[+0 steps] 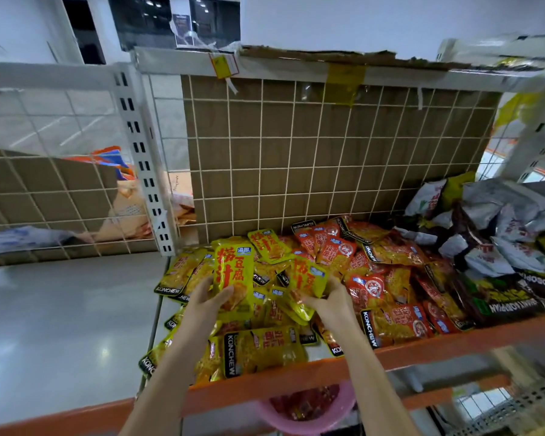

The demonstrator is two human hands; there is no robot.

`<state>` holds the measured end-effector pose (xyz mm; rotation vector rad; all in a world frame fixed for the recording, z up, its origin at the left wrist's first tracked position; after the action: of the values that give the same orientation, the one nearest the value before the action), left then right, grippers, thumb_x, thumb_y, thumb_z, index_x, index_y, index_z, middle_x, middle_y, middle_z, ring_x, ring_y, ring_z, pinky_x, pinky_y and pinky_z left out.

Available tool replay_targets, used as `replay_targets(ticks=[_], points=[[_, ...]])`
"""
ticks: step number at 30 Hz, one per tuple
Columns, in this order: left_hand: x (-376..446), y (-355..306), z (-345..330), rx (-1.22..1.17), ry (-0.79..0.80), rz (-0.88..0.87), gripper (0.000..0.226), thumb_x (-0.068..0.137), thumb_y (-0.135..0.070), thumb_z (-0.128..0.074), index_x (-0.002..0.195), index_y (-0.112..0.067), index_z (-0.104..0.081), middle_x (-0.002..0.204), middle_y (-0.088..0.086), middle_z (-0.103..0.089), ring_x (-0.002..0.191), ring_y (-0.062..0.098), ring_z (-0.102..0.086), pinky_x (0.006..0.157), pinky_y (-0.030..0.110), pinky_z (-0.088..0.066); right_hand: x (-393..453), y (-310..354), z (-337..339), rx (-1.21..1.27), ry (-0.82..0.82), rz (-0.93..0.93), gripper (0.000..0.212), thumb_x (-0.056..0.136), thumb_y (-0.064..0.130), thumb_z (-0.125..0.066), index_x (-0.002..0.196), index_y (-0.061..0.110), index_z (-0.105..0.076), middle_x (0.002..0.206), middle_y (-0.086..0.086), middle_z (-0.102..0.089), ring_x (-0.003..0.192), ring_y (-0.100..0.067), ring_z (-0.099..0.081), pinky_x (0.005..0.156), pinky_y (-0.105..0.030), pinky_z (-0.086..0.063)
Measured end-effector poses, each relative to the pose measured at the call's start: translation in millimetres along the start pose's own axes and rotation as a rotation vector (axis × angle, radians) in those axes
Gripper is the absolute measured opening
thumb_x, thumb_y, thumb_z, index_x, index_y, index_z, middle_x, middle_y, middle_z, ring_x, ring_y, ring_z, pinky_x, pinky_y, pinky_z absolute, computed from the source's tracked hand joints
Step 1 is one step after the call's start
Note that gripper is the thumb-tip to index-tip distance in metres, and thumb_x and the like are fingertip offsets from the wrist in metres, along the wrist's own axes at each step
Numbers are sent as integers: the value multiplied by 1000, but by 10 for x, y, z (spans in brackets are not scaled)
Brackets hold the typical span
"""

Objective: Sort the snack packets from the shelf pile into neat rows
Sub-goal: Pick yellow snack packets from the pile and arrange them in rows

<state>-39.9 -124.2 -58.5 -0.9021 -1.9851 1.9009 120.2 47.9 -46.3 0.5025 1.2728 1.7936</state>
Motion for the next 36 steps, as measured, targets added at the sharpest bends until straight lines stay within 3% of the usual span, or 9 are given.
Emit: replay_targets(ticks=[3,5,8,11,18,21,24,27,36], points=[[-153,-1,10,-55,2,-7,59,80,-34,-69,134,-27,-46,135,2,-52,122,24,-50,106,48,-34,-92,-75,10,175,123,-47,29,78,7,-76,102,9,-60,89,-7,-67,62,-15,-56,52,-23,-44],[-271,23,-3,-83,-16,-34,55,83,-30,-67,134,-28,-46,135,-3,-52,121,20,-50,106,44,-34,-162,-124,30,230,190,-40,35,78,11,-76,108,12,-60,97,-4,-70,75,-15,-63,60,-25,-47],[-491,27,-32,-108,-69,-89,31,90,-16,-60,117,-31,-53,113,-5,-62,99,13,-59,79,26,-42,-299,-184,49,250,225,-22,32,78,25,-76,106,16,-63,107,-5,-69,102,-18,-62,81,-30,-47],[-686,20,-57,-90,-120,-148,23,90,-6,-57,99,-28,-59,94,-3,-67,83,14,-63,63,25,-45,-453,-183,74,286,261,-14,16,84,30,-69,96,21,-63,107,-6,-68,96,-14,-62,69,-19,-47],[-1138,291,142,-90,-274,-169,25,85,5,-58,104,-11,-61,91,1,-70,79,12,-65,66,19,-53,-766,-183,28,344,424,73,15,90,11,-59,77,17,-63,66,15,-70,66,6,-64,66,-9,-45],[-1399,432,303,-84,-347,-160,22,85,8,-58,102,-5,-61,89,2,-69,74,9,-65,66,17,-53,-885,-254,-196,356,518,45,12,87,10,-61,93,5,-70,89,-7,-74,78,-15,-69,77,-33,-54],[-1659,553,560,-92,-459,-135,23,84,6,-59,95,-14,-63,80,-5,-72,75,13,-64,69,24,-53,-1064,-240,-491,408,634,-32,17,87,7,-61,99,-3,-66,83,-9,-73,73,-18,-70,62,-27,-56],[-1938,555,871,-111,-556,-136,21,85,2,-60,96,-16,-63,83,-3,-73,78,17,-66,72,32,-54,-1268,-123,-848,385,736,-21,10,85,10,-63,90,6,-71,89,-12,-73,80,-23,-70,73,-35,-57],[-2994,511,2177,-160,-858,-221,17,84,1,-62,97,-9,-62,78,0,-72,68,8,-67,59,20,-53,-2228,486,-2205,315,1071,121,12,82,10,-68,91,3,-71,83,-6,-74,72,-15,-70,63,-23,-54]])
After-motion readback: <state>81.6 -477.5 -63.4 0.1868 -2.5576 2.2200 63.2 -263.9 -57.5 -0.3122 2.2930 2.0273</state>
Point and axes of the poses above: each hand's wrist, its own x-axis towards the middle knuckle, its own z-axis out of the back of the hand, y = z × x, the point moved 3 cm from there along x, towards the middle knuckle
